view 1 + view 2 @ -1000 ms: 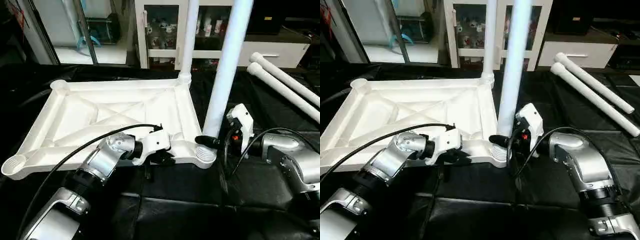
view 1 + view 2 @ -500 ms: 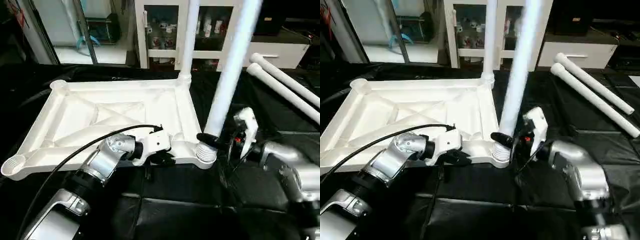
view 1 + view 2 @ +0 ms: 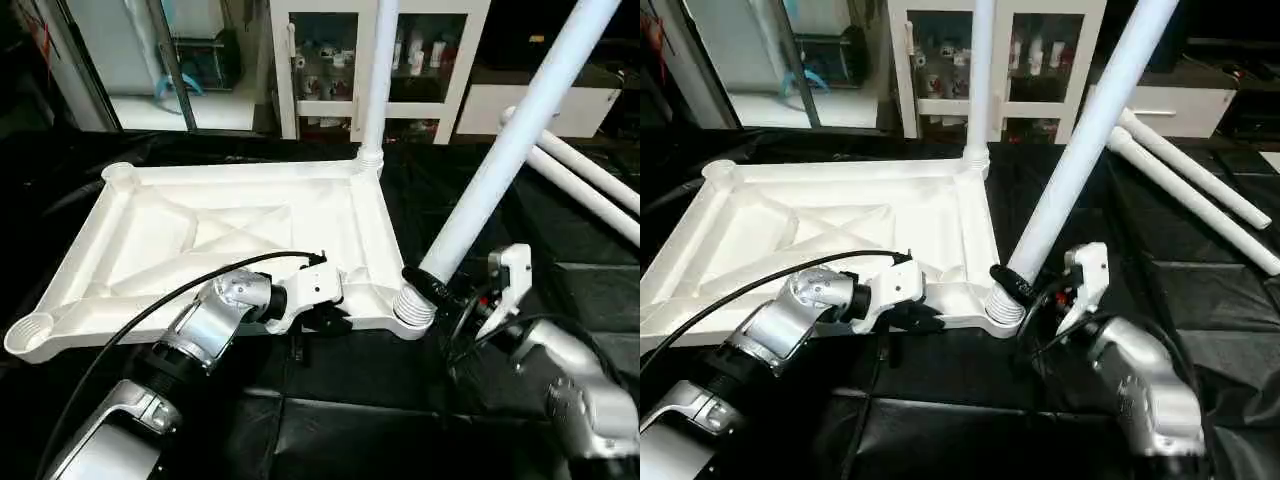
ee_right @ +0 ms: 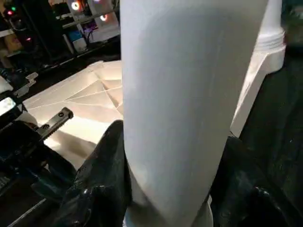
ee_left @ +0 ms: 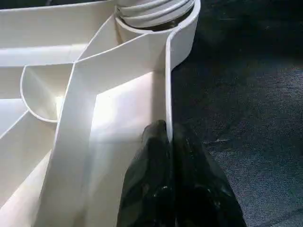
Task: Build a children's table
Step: Insert table leg to table base
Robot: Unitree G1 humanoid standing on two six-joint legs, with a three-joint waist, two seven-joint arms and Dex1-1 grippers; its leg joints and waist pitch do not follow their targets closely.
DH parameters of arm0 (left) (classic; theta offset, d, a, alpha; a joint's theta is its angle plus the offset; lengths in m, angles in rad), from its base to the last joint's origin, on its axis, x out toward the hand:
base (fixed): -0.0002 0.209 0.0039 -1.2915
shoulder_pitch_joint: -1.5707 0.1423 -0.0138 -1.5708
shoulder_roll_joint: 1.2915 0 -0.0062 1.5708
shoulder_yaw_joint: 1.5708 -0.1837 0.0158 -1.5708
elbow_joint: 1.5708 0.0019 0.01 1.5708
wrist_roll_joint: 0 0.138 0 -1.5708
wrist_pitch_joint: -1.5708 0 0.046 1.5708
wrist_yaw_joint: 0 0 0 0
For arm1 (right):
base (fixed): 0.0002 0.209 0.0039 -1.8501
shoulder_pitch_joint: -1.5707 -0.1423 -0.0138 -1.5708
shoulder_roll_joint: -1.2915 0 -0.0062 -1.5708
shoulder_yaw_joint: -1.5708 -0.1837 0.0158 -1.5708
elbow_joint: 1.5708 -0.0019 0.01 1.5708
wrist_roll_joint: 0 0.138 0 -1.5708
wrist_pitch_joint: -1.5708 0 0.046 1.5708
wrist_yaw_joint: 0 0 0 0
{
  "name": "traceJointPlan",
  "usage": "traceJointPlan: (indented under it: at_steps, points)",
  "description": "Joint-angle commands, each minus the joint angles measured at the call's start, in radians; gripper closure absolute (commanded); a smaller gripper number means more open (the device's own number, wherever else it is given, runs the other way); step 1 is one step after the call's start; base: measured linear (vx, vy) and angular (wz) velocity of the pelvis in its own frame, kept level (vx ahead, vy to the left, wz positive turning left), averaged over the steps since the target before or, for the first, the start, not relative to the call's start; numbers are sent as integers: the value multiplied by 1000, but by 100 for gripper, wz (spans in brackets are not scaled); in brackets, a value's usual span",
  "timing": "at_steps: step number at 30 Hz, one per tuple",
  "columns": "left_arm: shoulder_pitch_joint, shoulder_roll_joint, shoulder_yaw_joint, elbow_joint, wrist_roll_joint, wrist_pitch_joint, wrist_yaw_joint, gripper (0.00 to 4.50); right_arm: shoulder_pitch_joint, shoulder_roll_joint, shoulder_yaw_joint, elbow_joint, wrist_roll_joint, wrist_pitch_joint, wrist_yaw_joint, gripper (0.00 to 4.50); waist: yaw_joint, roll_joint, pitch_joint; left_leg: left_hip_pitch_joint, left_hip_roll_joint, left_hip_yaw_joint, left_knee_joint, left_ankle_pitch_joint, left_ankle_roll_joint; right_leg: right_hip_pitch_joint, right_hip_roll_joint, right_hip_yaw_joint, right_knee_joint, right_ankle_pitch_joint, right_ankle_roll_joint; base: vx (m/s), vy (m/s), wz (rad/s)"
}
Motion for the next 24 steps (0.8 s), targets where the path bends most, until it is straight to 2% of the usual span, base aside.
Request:
traceJointPlan:
  at_steps: [1,2,6,11,14,18,20,21,22,23,24]
  points:
    - [-3,-7,6,16,-5,-11,12,450,46,-3,24,51,-71,8,-43,264,-4,-6,-38,25,95,-49,-97,-305,8,21,-71,41,-75,-175,-218,0,0,0]
    - [-7,-9,8,19,-5,-10,15,450,60,1,32,43,-83,-8,-44,264,-4,-3,-38,26,95,-50,-97,-317,4,20,-72,41,-76,-191,-216,0,0,0]
    - [-11,-12,11,27,-5,-13,19,450,89,6,45,37,-102,-45,-46,264,-6,-5,-34,27,95,-53,-102,-374,-17,15,-73,43,-85,-270,-191,0,0,0]
    - [-12,-14,15,32,-6,-13,26,450,106,15,42,29,-110,-84,-63,264,-5,-7,-36,24,96,-53,-102,-348,-5,16,-72,44,-83,-232,-190,0,0,0]
    - [-12,-15,16,33,-5,-14,29,450,107,12,51,26,-120,-87,-64,264,-5,-8,-34,24,95,-51,-102,-352,0,14,-73,44,-85,-250,-190,0,0,0]
    - [-7,-12,13,29,-2,-14,28,450,95,-41,121,25,-166,-33,-43,264,-7,-10,-33,24,96,-53,-105,-362,-7,14,-71,43,-86,-277,-179,0,0,0]
    - [-6,-9,12,27,-1,-12,24,450,80,-84,166,18,-188,26,-13,264,-7,-9,-32,26,96,-54,-105,-367,-9,14,-70,44,-87,-286,-173,0,0,0]
    - [-6,-9,12,27,-1,-12,24,450,76,-94,176,16,-194,40,-6,264,-7,-14,-31,23,96,-54,-105,-364,-7,15,-71,45,-86,-293,-169,0,0,0]
    - [-5,-7,12,26,-2,-10,22,450,64,-124,203,9,-210,81,15,264,-7,-11,-31,27,96,-54,-105,-371,-10,12,-72,45,-90,-309,-166,0,0,0]
    - [-5,-7,12,26,-2,-10,21,450,59,-135,213,8,-218,94,22,264,-8,-12,-31,25,96,-54,-106,-376,-14,14,-73,46,-91,-317,-163,0,0,0]
    - [-5,-7,12,27,-2,-10,21,450,47,-145,219,7,-219,120,28,264,-9,-20,-30,26,96,-53,-105,-379,-13,12,-72,46,-93,-322,-162,0,0,0]
